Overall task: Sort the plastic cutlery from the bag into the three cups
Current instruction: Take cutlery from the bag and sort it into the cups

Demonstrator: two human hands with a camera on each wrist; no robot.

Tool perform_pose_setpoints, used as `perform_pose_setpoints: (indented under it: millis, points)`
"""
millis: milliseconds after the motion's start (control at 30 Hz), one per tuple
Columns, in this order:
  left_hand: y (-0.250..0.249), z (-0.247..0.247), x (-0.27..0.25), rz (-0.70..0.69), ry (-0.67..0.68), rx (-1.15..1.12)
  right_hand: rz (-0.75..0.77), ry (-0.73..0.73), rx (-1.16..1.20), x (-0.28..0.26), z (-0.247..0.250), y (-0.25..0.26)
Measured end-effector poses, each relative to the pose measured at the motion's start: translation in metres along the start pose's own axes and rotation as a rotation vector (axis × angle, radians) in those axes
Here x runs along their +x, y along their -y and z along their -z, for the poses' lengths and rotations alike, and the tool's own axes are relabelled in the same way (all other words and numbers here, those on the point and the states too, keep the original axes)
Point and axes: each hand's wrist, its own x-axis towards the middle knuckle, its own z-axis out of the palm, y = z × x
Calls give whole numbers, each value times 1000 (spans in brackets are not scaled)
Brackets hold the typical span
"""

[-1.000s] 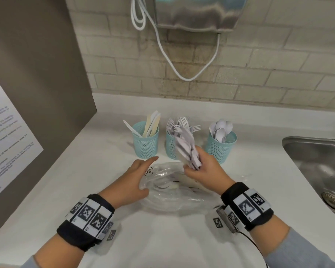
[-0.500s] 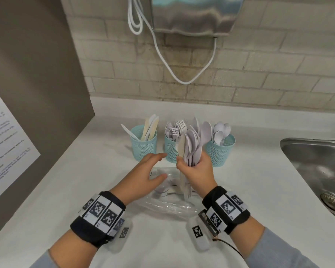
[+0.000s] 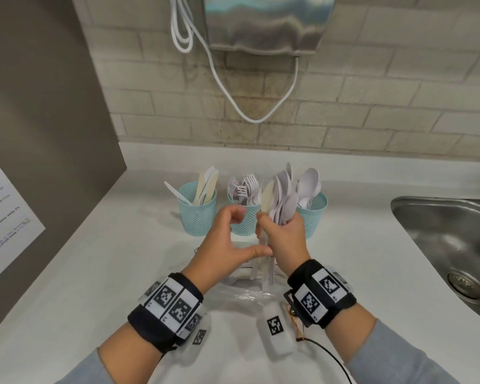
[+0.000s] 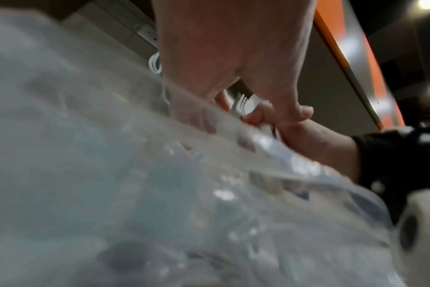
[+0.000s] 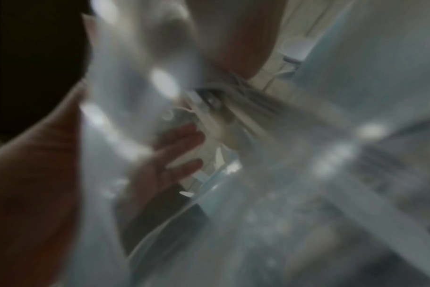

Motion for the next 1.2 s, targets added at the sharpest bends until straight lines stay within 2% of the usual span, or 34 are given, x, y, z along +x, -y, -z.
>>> perform_pose_setpoints:
  millis: [167,300,400,533,633,700,800,900,967,1033,1200]
  points:
    - [6,-14,-5,-133,35,127,-12,-55,84,3,-1,-3]
    - [8,-19,-2,-154,-29,136,0,-32,97,4,1,-6]
    - [8,-18,-1,-168,10,104,6,-32,109,5,4,-7]
    - [2,-5,0,-160,113,19,-35,-37,153,10,6,-6]
    - [5,12,5,-142,66,-49,-47,-54,114,16,14,-3]
    - [4,23,10,-89,31,-200,-68,-54,104,21,19,-2]
    - [-5,29,22,-46,-34,-356,-84,26,87,21,21,-1]
    - [-20,27,31,-76,-130,-343,-88,114,-20,16,17,-4]
    - [-30,24,36,-96,-136,-341,-90,147,-77,12,15,-7]
    - [-34,23,41,-104,-72,-291,-86,184,-86,9,13,-8]
    - [-34,28,57,-190,93,13,-106,280,-62,8,15,-9]
